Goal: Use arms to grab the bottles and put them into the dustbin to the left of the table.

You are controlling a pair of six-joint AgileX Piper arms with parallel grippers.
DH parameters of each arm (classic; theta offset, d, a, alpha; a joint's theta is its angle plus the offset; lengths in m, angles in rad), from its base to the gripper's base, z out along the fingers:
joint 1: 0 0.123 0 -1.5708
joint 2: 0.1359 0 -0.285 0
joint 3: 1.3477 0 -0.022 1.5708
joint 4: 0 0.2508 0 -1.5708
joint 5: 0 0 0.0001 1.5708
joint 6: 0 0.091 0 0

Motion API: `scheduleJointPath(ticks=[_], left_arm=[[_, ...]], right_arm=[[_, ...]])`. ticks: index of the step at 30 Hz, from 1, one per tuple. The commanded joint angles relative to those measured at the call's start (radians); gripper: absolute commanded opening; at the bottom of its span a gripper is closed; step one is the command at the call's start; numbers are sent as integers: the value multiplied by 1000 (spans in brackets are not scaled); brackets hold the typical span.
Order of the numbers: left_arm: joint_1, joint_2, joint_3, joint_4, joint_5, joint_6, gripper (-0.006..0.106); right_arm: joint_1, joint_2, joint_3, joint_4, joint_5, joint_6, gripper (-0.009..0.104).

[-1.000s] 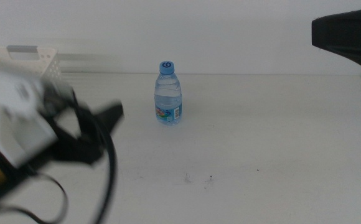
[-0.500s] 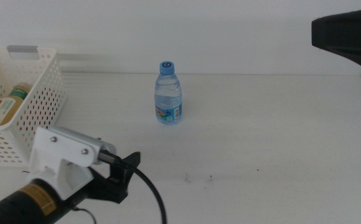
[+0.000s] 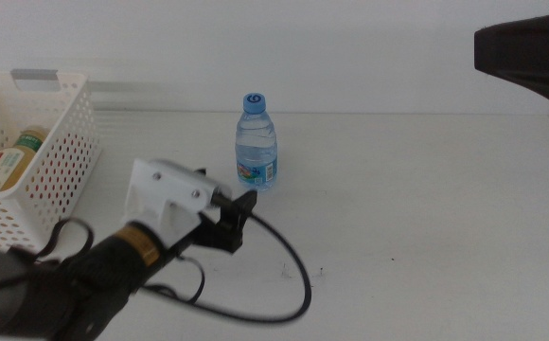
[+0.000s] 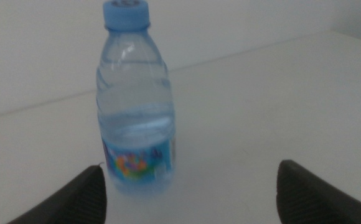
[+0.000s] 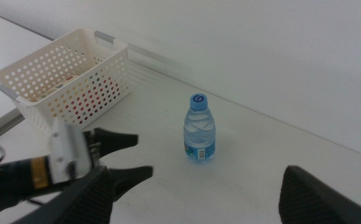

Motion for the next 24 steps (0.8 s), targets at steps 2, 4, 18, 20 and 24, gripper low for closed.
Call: scheduleJointPath(ticks=[2, 4, 18, 20, 24], left_arm=[[39, 80, -95, 55, -21, -45, 94], [58, 134, -147, 59, -21, -71, 94], [87, 392, -411, 107, -19, -135, 94], [87, 422, -442, 107, -19, -133, 94], [87, 472, -498, 102, -17, -133, 94]], right_arm=[[5, -4, -8, -2, -3, -6, 69], [5, -4, -8, -2, -3, -6, 69], [5, -4, -8, -2, -3, -6, 69], [5, -4, -8, -2, -3, -6, 69], [5, -4, -8, -2, -5, -6, 69]])
